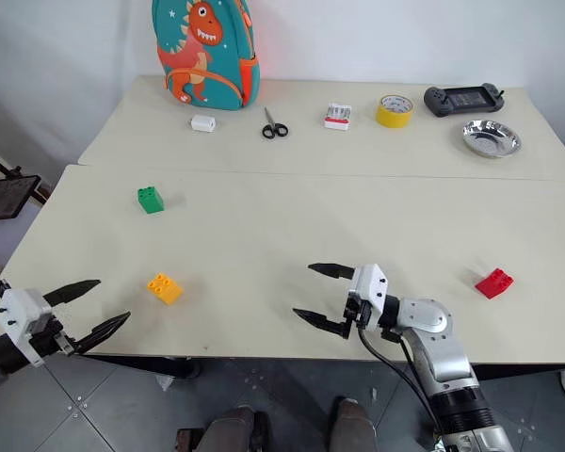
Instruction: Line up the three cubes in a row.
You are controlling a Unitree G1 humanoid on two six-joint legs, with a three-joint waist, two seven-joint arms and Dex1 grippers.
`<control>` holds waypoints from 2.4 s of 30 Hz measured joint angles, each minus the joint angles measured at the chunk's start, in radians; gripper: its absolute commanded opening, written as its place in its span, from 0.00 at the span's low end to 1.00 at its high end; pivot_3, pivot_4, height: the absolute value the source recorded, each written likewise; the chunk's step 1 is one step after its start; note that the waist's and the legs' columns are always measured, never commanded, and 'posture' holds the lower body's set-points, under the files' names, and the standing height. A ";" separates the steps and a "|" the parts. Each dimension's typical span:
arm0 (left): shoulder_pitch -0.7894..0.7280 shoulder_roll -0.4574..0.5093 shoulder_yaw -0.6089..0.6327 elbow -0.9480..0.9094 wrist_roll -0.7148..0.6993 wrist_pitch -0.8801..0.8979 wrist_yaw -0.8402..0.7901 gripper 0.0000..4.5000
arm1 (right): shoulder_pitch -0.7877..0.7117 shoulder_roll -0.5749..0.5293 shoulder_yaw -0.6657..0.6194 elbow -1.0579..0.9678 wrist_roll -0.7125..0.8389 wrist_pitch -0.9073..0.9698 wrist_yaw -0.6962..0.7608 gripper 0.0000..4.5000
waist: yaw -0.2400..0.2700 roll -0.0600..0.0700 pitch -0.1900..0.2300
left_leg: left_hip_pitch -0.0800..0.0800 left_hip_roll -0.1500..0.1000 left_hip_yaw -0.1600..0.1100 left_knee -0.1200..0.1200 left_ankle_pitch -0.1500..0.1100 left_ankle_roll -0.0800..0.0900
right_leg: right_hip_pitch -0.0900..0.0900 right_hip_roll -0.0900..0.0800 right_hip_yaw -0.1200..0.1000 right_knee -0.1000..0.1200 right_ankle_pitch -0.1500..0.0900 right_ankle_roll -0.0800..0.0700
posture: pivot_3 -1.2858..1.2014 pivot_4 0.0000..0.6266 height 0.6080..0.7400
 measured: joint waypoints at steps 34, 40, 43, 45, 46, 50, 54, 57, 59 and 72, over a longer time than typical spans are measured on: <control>-0.719 -0.117 -0.592 -0.148 -0.088 0.424 -0.149 0.99 | 0.402 -0.432 -0.751 -0.007 0.186 0.339 -0.163 1.00 | -0.021 0.001 -0.002 | 0.011 0.001 0.020 0.000 -0.001 0.003 | 0.001 0.002 0.020 -0.001 0.000 0.000 | 0.52 0.24 1.00; -0.721 -0.119 -0.599 -0.149 -0.078 0.444 -0.154 0.99 | 0.217 -0.528 -0.547 0.241 0.009 0.280 -0.136 1.00 | 0.020 0.000 -0.002 | 0.008 0.001 0.019 0.000 -0.003 0.004 | 0.000 0.003 0.017 -0.003 0.001 0.001 | 0.52 0.24 1.00; -0.694 -0.085 -0.585 -0.163 -0.078 0.450 -0.162 0.99 | 0.133 -0.528 -0.483 0.350 -0.011 0.280 -0.101 1.00 | 0.022 0.001 -0.002 | 0.004 0.001 0.019 0.002 -0.003 0.004 | -0.003 0.003 0.017 -0.004 0.001 0.001 | 0.52 0.24 1.00; -0.659 -0.054 -0.561 -0.167 -0.078 0.456 -0.167 0.99 | 0.102 -0.528 -0.468 0.392 -0.016 0.273 -0.078 1.00 | 0.021 0.001 -0.002 | 0.005 0.002 0.019 0.002 -0.003 0.004 | -0.003 0.004 0.017 -0.003 0.001 0.001 | 0.52 0.24 1.00; -0.644 -0.041 -0.548 -0.170 -0.079 0.458 -0.167 0.99 | 0.082 -0.528 -0.456 0.420 -0.026 0.268 -0.071 1.00 | 0.019 0.001 -0.002 | 0.004 0.003 0.019 0.002 -0.003 0.004 | -0.003 0.004 0.017 -0.004 0.001 0.001 | 0.52 0.24 1.00; -0.611 -0.007 -0.495 -0.189 -0.079 0.463 -0.165 1.00 | 0.013 -0.529 -0.434 0.530 -0.053 0.220 -0.039 0.80 | 0.020 0.001 -0.002 | 0.004 0.003 0.019 0.003 -0.003 0.004 | -0.003 0.004 0.017 -0.004 0.001 0.001 | 0.52 0.24 1.00; -0.608 -0.007 -0.481 -0.195 -0.080 0.463 -0.161 1.00 | -0.023 -0.534 -0.399 0.578 -0.073 0.168 0.034 0.48 | 0.022 0.001 -0.002 | 0.004 0.003 0.019 0.003 -0.003 0.004 | -0.003 0.004 0.017 -0.004 0.001 0.001 | 0.52 0.24 1.00; -0.599 -0.008 -0.478 -0.197 -0.080 0.464 -0.153 1.00 | -0.049 -0.547 -0.372 0.609 -0.095 0.101 0.101 0.34 | 0.018 0.001 -0.002 | 0.004 0.003 0.019 0.003 -0.003 0.004 | -0.003 0.005 0.017 -0.004 0.001 0.001 | 0.52 0.24 1.00; -0.589 -0.007 -0.471 -0.200 -0.080 0.464 -0.151 1.00 | -0.076 -0.547 -0.359 0.605 -0.096 0.087 0.141 0.34 | 0.012 0.001 -0.002 | 0.004 0.004 0.020 0.003 -0.003 0.004 | -0.003 0.005 0.017 -0.004 0.001 0.001 | 0.52 0.24 1.00; -0.469 0.002 -0.379 -0.229 -0.080 0.467 -0.081 1.00 | -0.468 -0.204 0.119 0.186 -0.141 0.354 0.192 0.34 | 0.001 0.001 -0.001 | 0.000 0.009 0.018 0.004 -0.005 -0.001 | -0.008 0.011 0.016 -0.001 0.002 -0.001 | 0.52 0.24 1.00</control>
